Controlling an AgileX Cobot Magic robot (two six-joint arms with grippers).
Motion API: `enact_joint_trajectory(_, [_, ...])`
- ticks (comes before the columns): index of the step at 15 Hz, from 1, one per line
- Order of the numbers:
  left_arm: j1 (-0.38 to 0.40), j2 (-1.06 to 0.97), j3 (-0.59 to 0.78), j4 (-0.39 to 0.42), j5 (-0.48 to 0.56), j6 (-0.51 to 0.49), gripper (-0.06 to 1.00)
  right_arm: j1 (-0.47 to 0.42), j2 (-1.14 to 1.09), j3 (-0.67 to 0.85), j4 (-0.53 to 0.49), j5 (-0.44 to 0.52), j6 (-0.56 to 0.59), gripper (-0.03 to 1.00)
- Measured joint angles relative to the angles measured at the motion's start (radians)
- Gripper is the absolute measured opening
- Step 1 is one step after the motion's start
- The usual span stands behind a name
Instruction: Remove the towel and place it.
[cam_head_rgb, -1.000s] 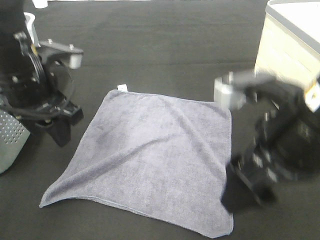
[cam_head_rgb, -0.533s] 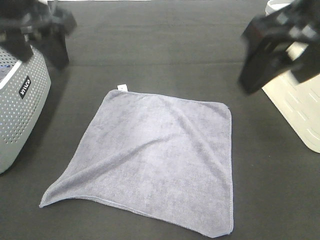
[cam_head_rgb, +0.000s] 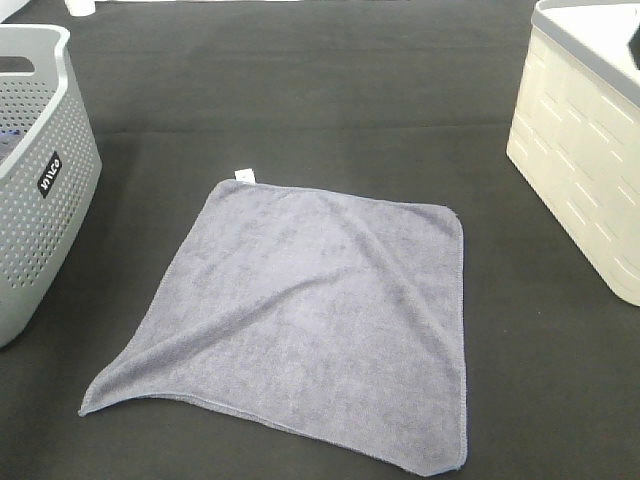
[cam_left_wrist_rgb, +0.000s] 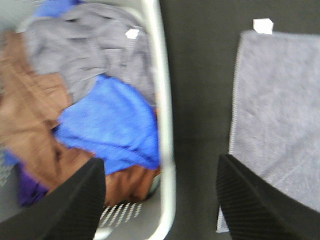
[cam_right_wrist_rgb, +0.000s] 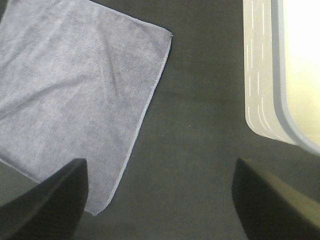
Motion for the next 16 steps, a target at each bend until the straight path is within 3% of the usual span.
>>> enact_joint_trajectory(4, [0.133, -0.334, 0.302, 0.003, 0.007, -0.019, 0.61, 0.000, -0.240, 0.182, 0.006, 0.003, -0.014, 0.76])
enact_joint_trajectory(10, [0.139, -0.838, 0.653, 0.005, 0.011, 0.057, 0.61, 0.000, -0.698, 0.465, -0.014, 0.004, -0.039, 0.76])
enact_joint_trajectory(16, [0.139, -1.207, 0.867, 0.010, 0.012, 0.066, 0.61, 0.000, -0.950, 0.645, -0.018, 0.004, -0.078, 0.76])
